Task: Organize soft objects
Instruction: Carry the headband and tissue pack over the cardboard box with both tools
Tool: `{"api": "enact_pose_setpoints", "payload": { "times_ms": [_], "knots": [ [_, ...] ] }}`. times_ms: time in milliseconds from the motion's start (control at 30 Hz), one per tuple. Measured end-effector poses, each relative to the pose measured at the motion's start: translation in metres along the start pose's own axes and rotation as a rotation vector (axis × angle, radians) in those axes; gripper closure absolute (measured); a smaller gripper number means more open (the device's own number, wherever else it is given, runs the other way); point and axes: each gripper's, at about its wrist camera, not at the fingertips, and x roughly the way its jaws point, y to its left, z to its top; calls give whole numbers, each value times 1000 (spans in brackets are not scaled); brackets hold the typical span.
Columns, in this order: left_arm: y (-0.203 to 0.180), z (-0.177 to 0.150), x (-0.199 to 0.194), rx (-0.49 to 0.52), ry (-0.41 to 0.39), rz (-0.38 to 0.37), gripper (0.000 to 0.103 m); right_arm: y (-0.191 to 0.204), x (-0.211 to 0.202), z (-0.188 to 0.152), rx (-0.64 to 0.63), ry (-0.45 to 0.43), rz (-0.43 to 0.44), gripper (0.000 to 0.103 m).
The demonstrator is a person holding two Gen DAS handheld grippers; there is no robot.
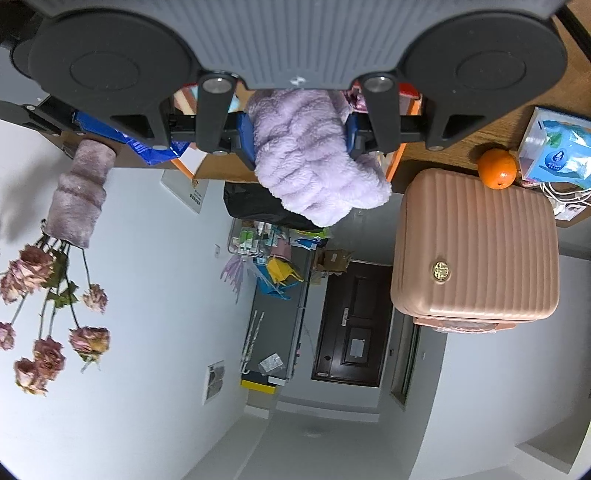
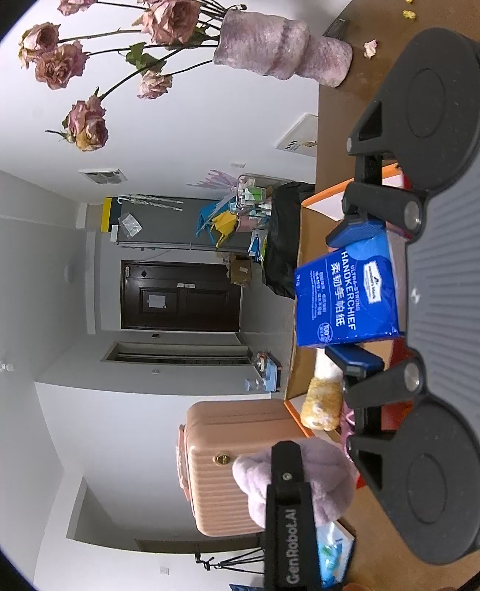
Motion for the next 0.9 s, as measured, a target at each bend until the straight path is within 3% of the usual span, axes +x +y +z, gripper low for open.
{"api": "enact_pose_setpoints", "payload": {
  "times_ms": [900],
  "knots": [
    [8,27,86,-56,36,41,57,-3,95,30,26,109,-58,47]
  ]
}}
